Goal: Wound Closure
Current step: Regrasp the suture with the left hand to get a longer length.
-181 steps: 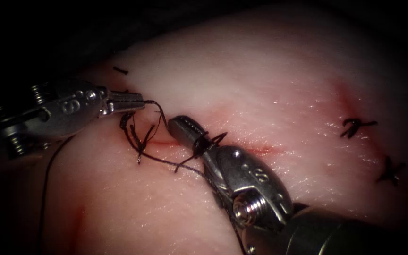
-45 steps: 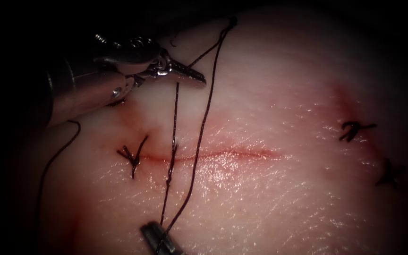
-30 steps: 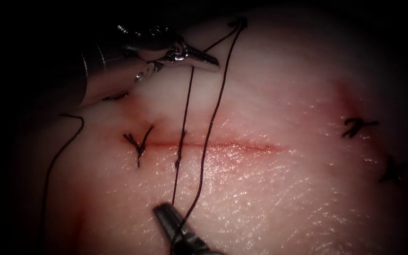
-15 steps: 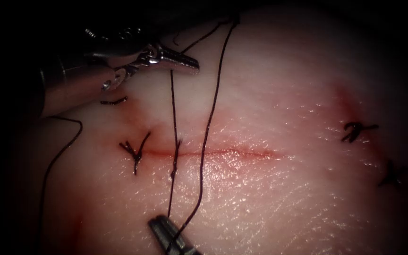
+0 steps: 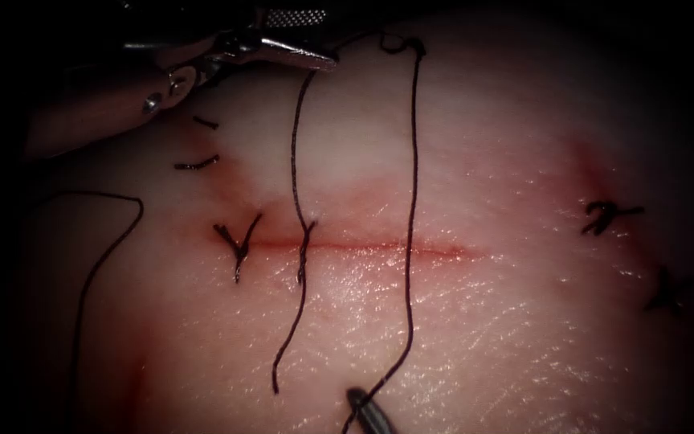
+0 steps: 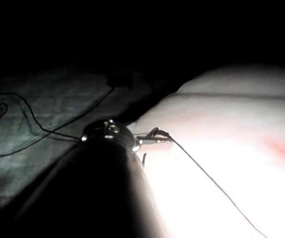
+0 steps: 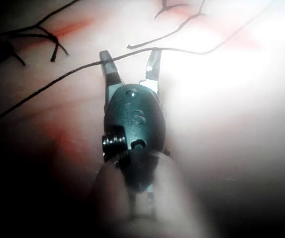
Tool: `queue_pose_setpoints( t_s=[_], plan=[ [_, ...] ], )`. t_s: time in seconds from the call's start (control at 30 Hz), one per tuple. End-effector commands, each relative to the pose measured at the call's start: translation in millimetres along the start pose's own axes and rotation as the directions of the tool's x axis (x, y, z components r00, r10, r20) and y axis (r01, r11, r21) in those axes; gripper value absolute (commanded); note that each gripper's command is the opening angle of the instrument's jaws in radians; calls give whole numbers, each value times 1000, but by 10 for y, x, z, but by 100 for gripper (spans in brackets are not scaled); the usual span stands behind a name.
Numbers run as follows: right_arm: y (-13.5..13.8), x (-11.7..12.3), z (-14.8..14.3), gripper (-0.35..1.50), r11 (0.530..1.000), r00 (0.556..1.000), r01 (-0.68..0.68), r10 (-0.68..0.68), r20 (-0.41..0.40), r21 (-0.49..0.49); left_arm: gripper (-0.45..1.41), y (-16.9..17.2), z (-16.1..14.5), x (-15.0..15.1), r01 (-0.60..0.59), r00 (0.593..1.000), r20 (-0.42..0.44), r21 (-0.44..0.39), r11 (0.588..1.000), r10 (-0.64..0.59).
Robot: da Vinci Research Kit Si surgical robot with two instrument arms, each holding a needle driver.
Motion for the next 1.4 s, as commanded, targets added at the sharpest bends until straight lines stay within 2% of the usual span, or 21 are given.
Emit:
queue_pose_setpoints(
  t_s=[0.03, 0.07, 0.1, 0.2, 0.27, 0.33, 0.47, 0.57, 0.63, 0.67, 0.83, 1.0, 1.07, 1.1, 1.17, 1.3, 1.37, 1.4],
  plan=[
    [13, 6, -3, 131, 1000, 1000, 6, -6, 7, -7, 59, -9, 7, 9, -1, 1000, 16, 5, 1000, 1],
    [20, 7, -10, 131, 1000, 1000, 12, -12, 13, -9, 59, -10, 8, 7, 15, 999, 46, 6, 1000, -15],
    [36, 8, -28, 128, 1000, 999, 22, -21, 37, -17, 59, -15, 9, 6, 17, 994, 110, 19, 1000, -19],
    [60, 9, -52, 123, 998, 992, 58, -57, 113, -9, 67, -20, 10, 2, 25, 979, 200, 31, 999, -31],
    [73, 13, -65, 123, 997, 986, 75, -73, 148, -5, 66, -24, 10, 0, 42, 964, 260, 35, 999, -49],
    [84, 19, -75, 131, 995, 982, 95, -88, 168, -34, 62, -26, 13, -2, 51, 951, 302, 38, 998, -60],
    [101, 39, -92, 135, 989, 972, 146, -137, 189, -30, 61, -28, 25, 1, 52, 938, 339, 56, 997, -68],
    [119, 65, -106, 130, 972, 950, 236, -232, 208, 3, 64, -29, 37, 8, 62, 930, 359, 59, 996, -79],
    [139, 97, -117, 126, 952, 924, 305, -292, 247, -12, 64, -28, 49, 18, 83, 925, 369, 42, 996, -93],
    [139, 97, -117, 126, 952, 924, 305, -292, 247, -12, 64, -28, 49, 18, 83, 925, 369, 42, 996, -93],
    [163, 128, -125, 114, 946, 913, 321, -297, 279, -46, 62, -21, 61, 35, 114, 921, 373, 23, 993, -114],
    [170, 128, -117, 108, 940, 912, 333, -299, 282, -81, 57, -8, 72, 50, 116, 888, 449, 3, 993, -105],
    [171, 125, -113, 106, 929, 902, 361, -326, 283, -80, 46, -7, 72, 54, 47, 880, 474, -57, 997, -15],
    [171, 123, -112, 111, 929, 902, 362, -327, 283, -82, 46, -8, 72, 56, 30, 881, 473, -87, 996, 15],
    [172, 117, -109, 116, 927, 902, 365, -330, 279, -85, 36, -13, 69, 60, 23, 887, 460, -129, 991, 39],
    [172, 106, -105, 116, 924, 902, 371, -335, 272, -92, 29, -21, 67, 61, 34, 884, 466, -132, 991, 32],
    [172, 102, -102, 114, 923, 902, 372, -335, 272, -99, 27, -18, 71, 58, 46, 874, 486, -128, 991, 22],
    [171, 100, -99, 114, 921, 902, 373, -333, 275, -109, 24, -13, 77, 54, 61, 854, 519, -127, 990, 14]
  ],
)
